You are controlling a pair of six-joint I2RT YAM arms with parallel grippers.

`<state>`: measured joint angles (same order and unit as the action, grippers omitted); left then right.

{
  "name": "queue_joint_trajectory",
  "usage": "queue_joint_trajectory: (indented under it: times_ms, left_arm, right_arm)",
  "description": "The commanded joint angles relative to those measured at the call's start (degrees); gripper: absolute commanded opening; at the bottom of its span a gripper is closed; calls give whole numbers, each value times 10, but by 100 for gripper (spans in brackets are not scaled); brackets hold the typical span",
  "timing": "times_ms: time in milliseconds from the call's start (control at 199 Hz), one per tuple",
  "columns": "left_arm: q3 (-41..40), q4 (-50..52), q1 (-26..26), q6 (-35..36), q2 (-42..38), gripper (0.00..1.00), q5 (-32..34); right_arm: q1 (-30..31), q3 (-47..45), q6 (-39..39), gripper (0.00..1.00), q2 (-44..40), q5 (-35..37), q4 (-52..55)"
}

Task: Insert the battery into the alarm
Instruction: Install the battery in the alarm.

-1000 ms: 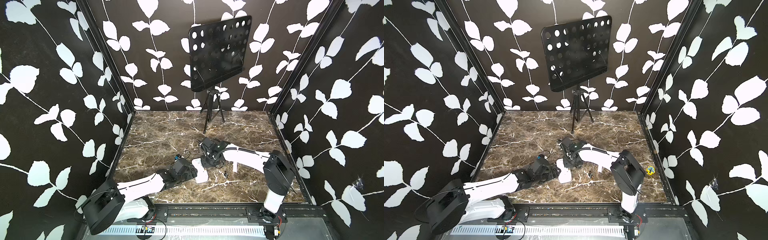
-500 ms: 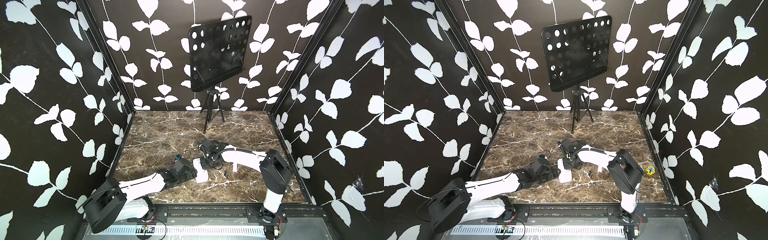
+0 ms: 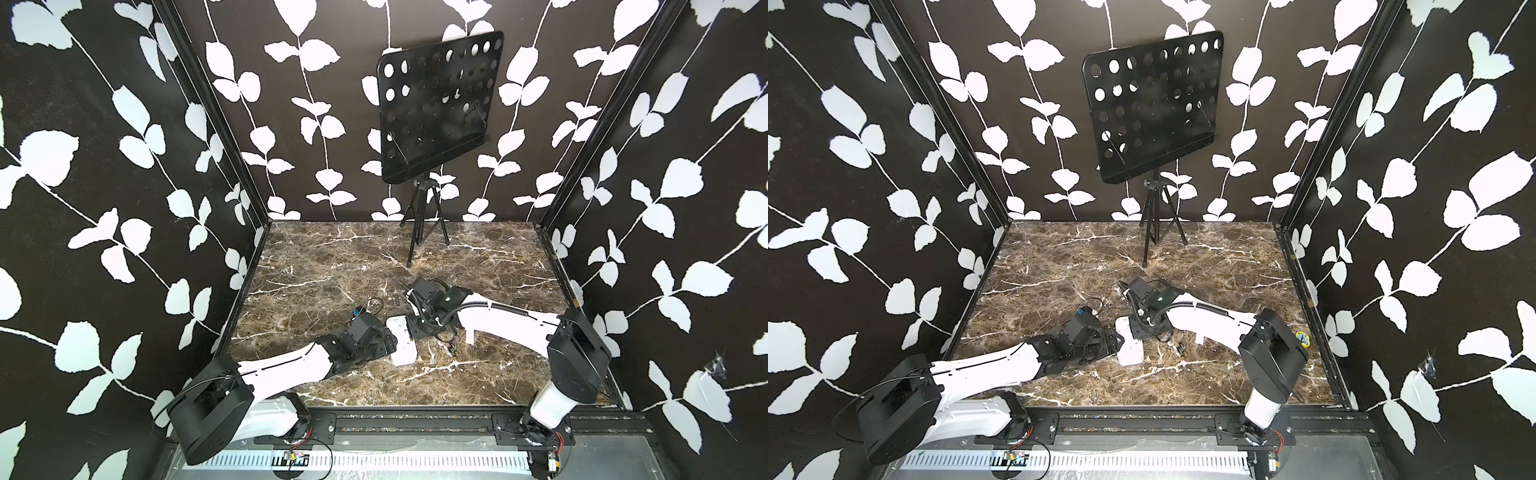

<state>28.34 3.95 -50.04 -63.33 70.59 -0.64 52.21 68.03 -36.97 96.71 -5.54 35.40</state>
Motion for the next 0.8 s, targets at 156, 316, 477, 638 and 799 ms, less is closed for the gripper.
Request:
queue_joint_trajectory:
  times_ms: [156,316,477,638,799]
  left_arm:
    - [23,10,4,15,26,81,-18]
    - [24,11,4,17,34,80,-24]
    - [24,18,4,22,40,78,-31]
    - [25,28,4,32,46,76,-39]
    - [24,40,4,38,47,75,-40]
  right_arm:
    - [18,-24,1,18,19,14,13]
    - [18,-17,1,16,37,21,12]
    - [18,-2,0,15,51,42,11]
    - [17,24,9,12,66,59,15]
    - [13,48,20,12,79,80,30]
